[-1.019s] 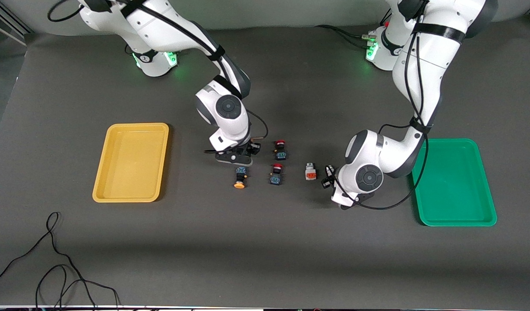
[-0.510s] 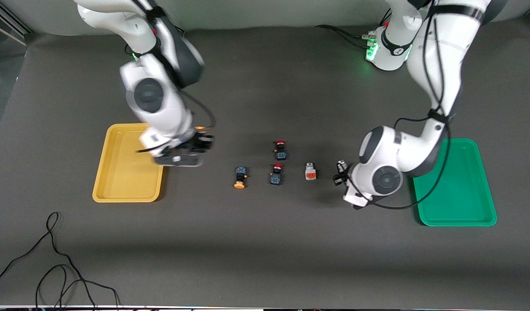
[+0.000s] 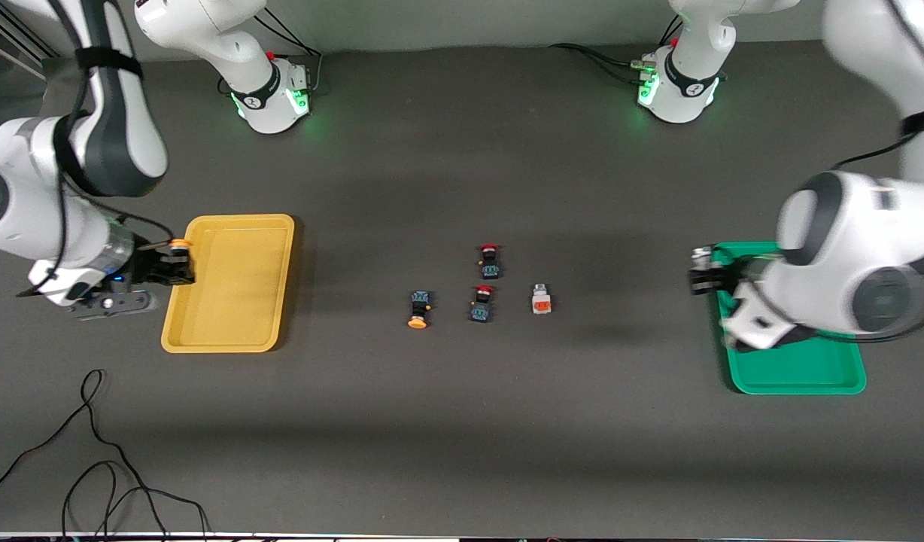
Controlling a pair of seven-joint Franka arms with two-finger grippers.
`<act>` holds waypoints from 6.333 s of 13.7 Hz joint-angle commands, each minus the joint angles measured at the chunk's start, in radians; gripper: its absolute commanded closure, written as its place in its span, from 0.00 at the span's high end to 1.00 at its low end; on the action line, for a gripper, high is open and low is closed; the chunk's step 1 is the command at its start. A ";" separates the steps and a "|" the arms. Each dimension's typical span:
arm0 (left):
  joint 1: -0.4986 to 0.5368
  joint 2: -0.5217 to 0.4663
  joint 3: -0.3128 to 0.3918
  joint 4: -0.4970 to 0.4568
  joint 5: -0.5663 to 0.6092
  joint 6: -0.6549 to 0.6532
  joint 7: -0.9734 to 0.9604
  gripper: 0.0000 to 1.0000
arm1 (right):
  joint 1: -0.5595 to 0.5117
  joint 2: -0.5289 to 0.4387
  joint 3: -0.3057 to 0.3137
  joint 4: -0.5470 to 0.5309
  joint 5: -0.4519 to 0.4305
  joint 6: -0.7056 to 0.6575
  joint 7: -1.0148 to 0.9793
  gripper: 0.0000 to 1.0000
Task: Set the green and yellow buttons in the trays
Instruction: 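Carry the yellow and white buttons to their matching trays, then lower both buttons into the trays and open both grippers, then move the right gripper to the second yellow button, then grasp the yellow button with the right gripper while the left gripper rises, then carry the yellow button to the tray while the left gripper descends, then release the yellow button while the left gripper grasps the white button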
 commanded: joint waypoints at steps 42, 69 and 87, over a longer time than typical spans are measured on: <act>0.333 0.270 0.048 -0.152 0.278 0.607 0.469 0.99 | 0.521 0.632 -0.004 0.480 0.429 0.122 0.642 1.00; -0.052 0.213 -0.320 0.075 0.100 0.320 -0.456 0.94 | 0.520 0.396 -0.172 0.439 0.439 -0.173 0.475 0.11; -0.337 0.402 -0.168 -0.065 0.177 0.690 -0.485 0.01 | 0.515 0.520 -0.444 -0.182 0.840 0.273 -0.576 0.21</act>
